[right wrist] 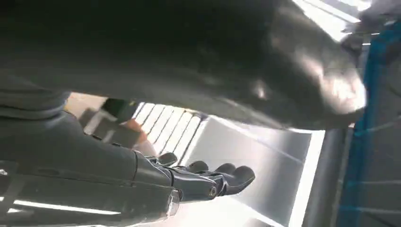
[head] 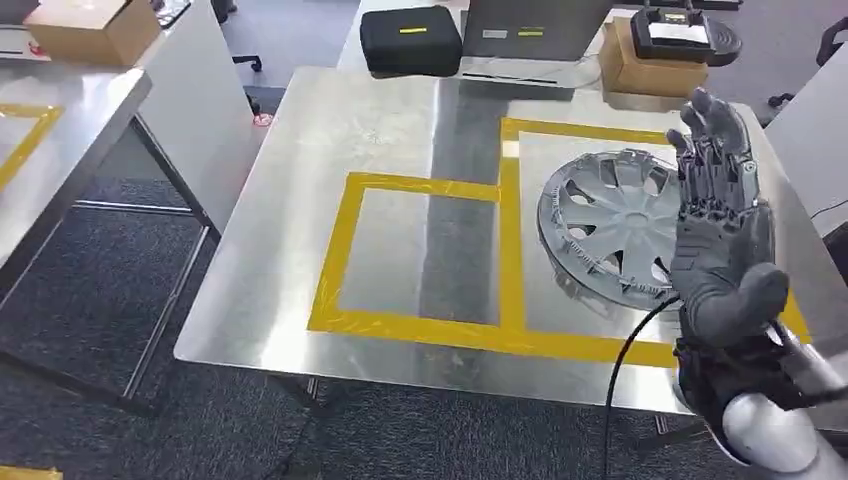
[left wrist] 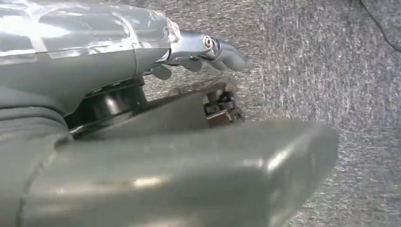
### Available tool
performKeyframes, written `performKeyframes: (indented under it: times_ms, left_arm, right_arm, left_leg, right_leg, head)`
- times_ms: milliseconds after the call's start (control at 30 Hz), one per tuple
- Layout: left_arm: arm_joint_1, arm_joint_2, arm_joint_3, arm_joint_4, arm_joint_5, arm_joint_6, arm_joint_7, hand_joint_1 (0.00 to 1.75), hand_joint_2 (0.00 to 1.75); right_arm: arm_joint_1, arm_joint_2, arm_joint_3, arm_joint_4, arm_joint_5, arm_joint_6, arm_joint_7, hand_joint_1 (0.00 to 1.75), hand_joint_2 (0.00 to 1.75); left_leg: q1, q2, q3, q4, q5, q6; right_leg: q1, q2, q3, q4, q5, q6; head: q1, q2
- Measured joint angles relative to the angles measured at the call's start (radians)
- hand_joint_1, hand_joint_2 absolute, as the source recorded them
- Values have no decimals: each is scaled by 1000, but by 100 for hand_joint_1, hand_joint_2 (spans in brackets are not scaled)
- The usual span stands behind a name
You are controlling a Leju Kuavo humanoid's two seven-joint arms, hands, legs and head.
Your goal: Take the parts from the cabinet and place them on the table.
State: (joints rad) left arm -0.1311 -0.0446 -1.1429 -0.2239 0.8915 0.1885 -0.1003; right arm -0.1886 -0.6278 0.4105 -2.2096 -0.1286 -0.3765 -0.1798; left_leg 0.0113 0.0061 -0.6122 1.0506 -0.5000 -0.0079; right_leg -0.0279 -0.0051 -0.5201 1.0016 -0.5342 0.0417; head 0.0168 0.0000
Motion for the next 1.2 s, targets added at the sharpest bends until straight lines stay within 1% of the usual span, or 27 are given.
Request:
performKeyframes:
  times_ms: [100,133,167,267,300,333,367,433,467,500,533,567,600,633,667,700,800,833,867,900,967,1000,1033,1067,1133,1167,1200]
  left_arm:
    - [1,3,0,1,8,3,2,0,0]
    - [1,5,0,1,10,3,2,0,0]
    - [1,6,1,2,13,6,2,0,0]
    - [2,9,1,3,23,11,2,0,0]
    - [2,10,2,4,25,12,2,0,0]
    - [3,10,2,5,26,12,2,0,0]
    - [3,11,5,5,26,12,1,0,0]
    - [3,11,8,6,27,13,0,0,0]
    - [3,11,8,6,28,13,0,0,0]
    - [4,11,9,6,31,13,0,0,0]
    - [5,11,10,6,34,14,0,0,0]
    - [5,11,12,6,36,15,0,0,0]
    - [5,11,16,6,37,15,0,0,0]
    - [5,11,17,6,38,15,0,0,0]
    - [5,12,18,6,39,15,0,0,0]
    - [4,13,18,6,40,15,1,0,0]
    - [5,16,19,7,41,16,0,0,0]
    - [5,17,20,7,41,16,0,0,0]
    - [5,18,21,7,41,16,0,0,0]
    - [5,18,23,7,41,16,-1,0,0]
    - [5,19,23,7,42,18,-1,0,0]
    - [5,20,24,7,42,18,-1,0,0]
    - [5,21,24,7,43,20,-1,0,0]
    - [5,21,24,7,43,21,-2,0,0]
    - [5,22,24,7,45,21,-2,0,0]
    - [4,22,24,7,47,23,-2,0,0]
    - [2,22,24,7,48,24,-2,0,0]
  right_arm:
    - [59,51,12,-54,-5,18,-64,0,0]
    - [74,70,16,-69,-8,21,-79,0,0]
    - [85,87,21,-80,-11,24,-88,0,0]
    - [127,134,32,-101,-29,35,-117,0,0]
    - [136,146,36,-103,-29,35,-123,0,0]
    - [143,154,39,-106,-29,35,-128,0,0]
    - [147,161,41,-107,-27,35,-131,0,0]
    - [161,175,45,-107,-27,35,-131,0,0]
    - [167,180,48,-106,-28,34,-131,0,0]
    - [174,187,51,-106,-34,34,-130,0,0]
    - [179,192,54,-104,-45,34,-129,0,0]
    - [184,197,56,-101,-54,35,-129,0,0]
    - [187,200,58,-98,-59,36,-130,0,0]
    - [189,202,60,-96,-61,39,-130,0,0]
    - [189,205,61,-95,-61,40,-130,0,0]
    - [190,210,63,-92,-62,42,-130,0,0]
    - [189,222,67,-86,-62,44,-131,0,0]
    - [188,225,68,-84,-62,45,-131,0,0]
    - [185,229,69,-82,-62,45,-131,0,0]
    - [185,233,69,-80,-63,45,-131,0,0]
    - [185,242,70,-76,-63,46,-131,0,0]
    - [185,245,71,-74,-63,47,-131,0,0]
    - [184,248,72,-72,-63,47,-131,0,0]
    - [183,251,72,-70,-64,47,-131,0,0]
    - [179,254,74,-67,-70,47,-128,0,0]
    - [174,254,74,-67,-71,47,-120,0,0]
    - [171,255,75,-67,-72,47,-116,0,0]
  left_leg:
    - [0,0,1,0,0,0]
    - [-5,0,0,5,-3,3]
    - [-5,1,1,5,-6,8]
    - [-7,1,2,4,-7,16]
    - [-5,1,9,-10,-3,23]
    - [5,2,23,-30,6,29]
    - [4,3,31,-39,8,33]
    - [3,7,35,-39,14,36]
    - [1,7,35,-38,14,36]
    - [0,6,34,-38,13,36]
    - [-1,6,35,-38,13,35]
    - [-1,4,35,-38,12,34]
    - [-1,2,35,-37,12,33]
    - [0,0,36,-36,11,29]
    - [-2,-1,34,-35,11,22]
    - [-5,-3,29,-33,14,13]
    - [-3,-2,29,-36,25,-6]
    - [-4,-3,26,-34,20,-12]
    - [-1,-2,18,-13,-14,-16]
    - [0,-2,0,41,-66,-18]
    - [0,-5,-50,190,-157,-23]
    - [0,-5,-62,241,-180,-24]
    - [0,-5,-54,248,-174,-24]
    - [0,-5,-26,214,-147,-23]
    - [0,-5,83,58,-74,-16]
    - [0,-7,137,-24,-66,-13]
    - [-5,-12,156,-58,-80,-9]
  right_leg:
    - [0,0,1,0,0,0]
    - [-2,1,2,-5,2,3]
    - [-4,1,3,-6,2,6]
    - [-4,1,7,-13,4,13]
    - [-2,1,13,-20,6,18]
    - [-6,2,16,-16,-2,18]
    - [-3,3,5,10,-21,17]
    - [-2,4,-63,158,-108,20]
    - [-2,3,-95,221,-135,21]
    - [-2,4,-124,276,-144,22]
    - [-2,3,-124,274,-123,22]
    - [-3,3,-105,225,-77,20]
    - [-3,3,-72,149,-27,18]
    - [-4,3,-28,53,19,16]
    - [-3,4,0,-7,17,12]
    - [2,8,2,-8,28,2]
    - [6,8,-7,-6,30,-12]
    - [2,5,-10,-15,39,-25]
    - [1,-2,-14,-18,46,-34]
    - [2,-1,-21,-19,51,-42]
    - [6,-4,-38,-16,62,-45]
    - [7,-5,-47,-15,69,-45]
    - [9,-6,-58,-13,75,-44]
    - [10,-6,-67,-11,81,-43]
    - [9,-6,-80,-6,90,-36]
    - [9,-5,-83,-1,94,-31]
    - [12,-4,-90,1,98,-24]
  head:
    - [0,0]
    - [0,0]
    - [-1,0]
    - [-4,0]
    - [-6,0]
    - [-3,0]
    - [1,0]
    - [11,0]
    - [14,0]
    - [14,0]
    - [15,0]
    - [16,0]
    - [18,0]
    - [22,0]
    - [26,0]
    - [25,0]
    - [23,0]
    - [22,0]
    - [20,0]
    - [11,0]
    - [-5,0]
    - [-9,0]
    - [-11,0]
    - [-13,0]
    - [-15,0]
    - [-18,0]
    - [-23,0]
